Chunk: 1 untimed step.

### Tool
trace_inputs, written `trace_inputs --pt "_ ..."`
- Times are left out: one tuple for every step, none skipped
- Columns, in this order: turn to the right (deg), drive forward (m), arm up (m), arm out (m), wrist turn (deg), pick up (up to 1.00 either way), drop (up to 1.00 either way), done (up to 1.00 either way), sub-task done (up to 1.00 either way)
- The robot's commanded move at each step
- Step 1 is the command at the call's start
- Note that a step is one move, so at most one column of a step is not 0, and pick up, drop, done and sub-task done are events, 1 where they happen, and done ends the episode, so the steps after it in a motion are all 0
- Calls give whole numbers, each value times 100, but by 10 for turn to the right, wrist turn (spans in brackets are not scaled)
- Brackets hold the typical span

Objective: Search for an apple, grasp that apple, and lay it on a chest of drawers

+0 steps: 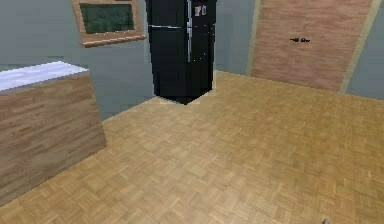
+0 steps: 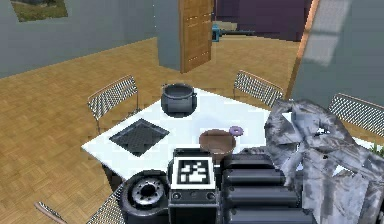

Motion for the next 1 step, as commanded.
trace_inputs --pt "-450 0 0 0 0 0 0 0 0"
